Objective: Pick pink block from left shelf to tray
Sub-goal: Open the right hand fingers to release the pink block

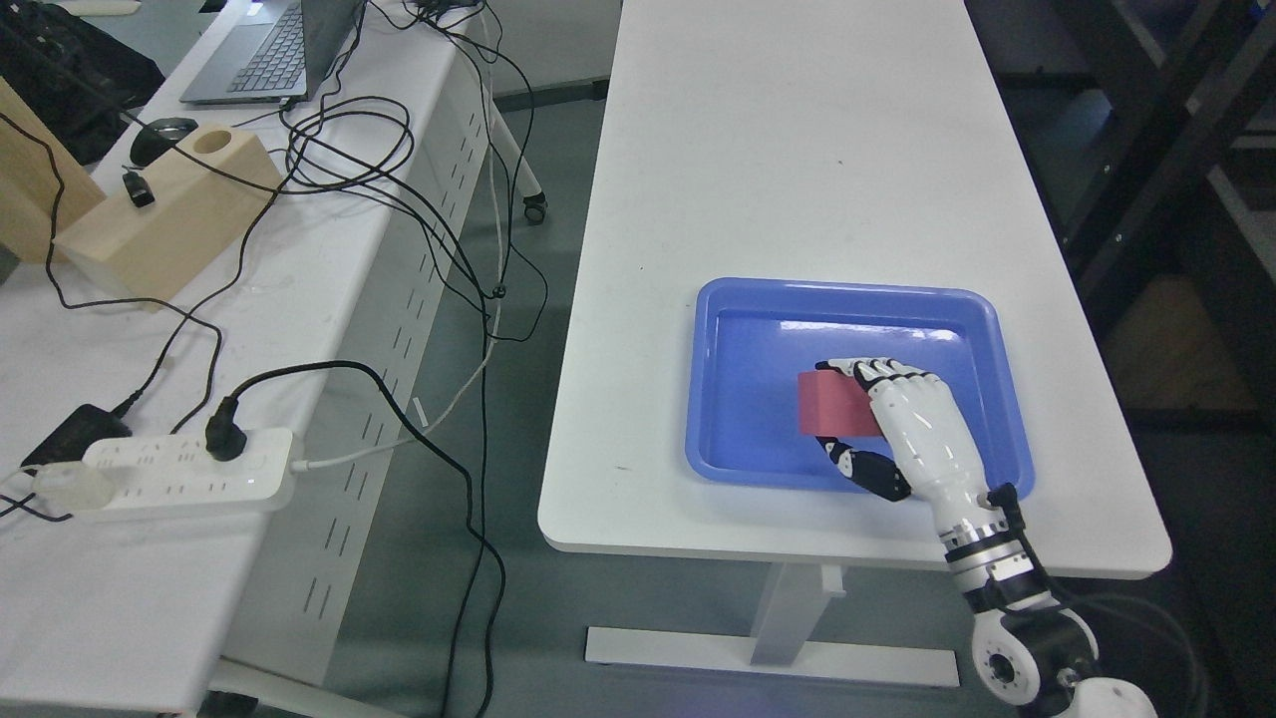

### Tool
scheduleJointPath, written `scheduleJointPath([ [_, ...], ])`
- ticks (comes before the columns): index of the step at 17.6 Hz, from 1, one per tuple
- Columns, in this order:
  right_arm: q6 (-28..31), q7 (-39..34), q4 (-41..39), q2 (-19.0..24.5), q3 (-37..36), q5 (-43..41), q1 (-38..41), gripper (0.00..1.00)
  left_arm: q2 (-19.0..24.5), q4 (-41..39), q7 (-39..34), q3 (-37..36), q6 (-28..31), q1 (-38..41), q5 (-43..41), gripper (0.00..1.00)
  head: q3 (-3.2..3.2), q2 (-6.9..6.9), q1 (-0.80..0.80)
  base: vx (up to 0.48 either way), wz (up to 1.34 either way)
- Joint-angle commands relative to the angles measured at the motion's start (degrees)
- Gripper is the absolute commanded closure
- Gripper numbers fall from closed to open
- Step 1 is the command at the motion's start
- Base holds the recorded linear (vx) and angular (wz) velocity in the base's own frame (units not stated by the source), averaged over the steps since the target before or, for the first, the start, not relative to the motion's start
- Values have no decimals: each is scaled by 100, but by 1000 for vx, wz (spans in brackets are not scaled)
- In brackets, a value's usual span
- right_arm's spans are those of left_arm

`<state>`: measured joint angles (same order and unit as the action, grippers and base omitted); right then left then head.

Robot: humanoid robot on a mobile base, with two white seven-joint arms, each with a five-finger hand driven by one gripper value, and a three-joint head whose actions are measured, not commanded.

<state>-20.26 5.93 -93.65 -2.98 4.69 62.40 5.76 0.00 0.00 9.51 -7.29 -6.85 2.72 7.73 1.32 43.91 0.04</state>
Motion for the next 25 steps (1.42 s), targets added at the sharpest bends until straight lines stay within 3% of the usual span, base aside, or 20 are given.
scheduleJointPath([
  [1, 162, -346, 5, 148, 252, 132, 31, 82, 100, -100, -2, 0, 8, 0, 0, 0, 0, 0, 0, 51, -41],
  [3, 189, -347, 5, 166, 243, 97, 31, 81, 100, -100, -2, 0, 8, 0, 0, 0, 0, 0, 0, 45, -24],
  [8, 321, -311, -4, 198, 112, -596, 40, 57, 100, -100, -2, 0, 8, 0, 0, 0, 0, 0, 0, 27, -2],
  [21, 356, -320, -4, 198, -100, -1309, 40, 27, 100, -100, -2, 0, -1, 0, 0, 0, 0, 0, 0, 4, 0],
  [25, 356, -347, -4, 198, -126, -1477, 40, 23, 100, -100, -2, 0, -1, 0, 0, 0, 0, 0, 0, 0, 0],
])
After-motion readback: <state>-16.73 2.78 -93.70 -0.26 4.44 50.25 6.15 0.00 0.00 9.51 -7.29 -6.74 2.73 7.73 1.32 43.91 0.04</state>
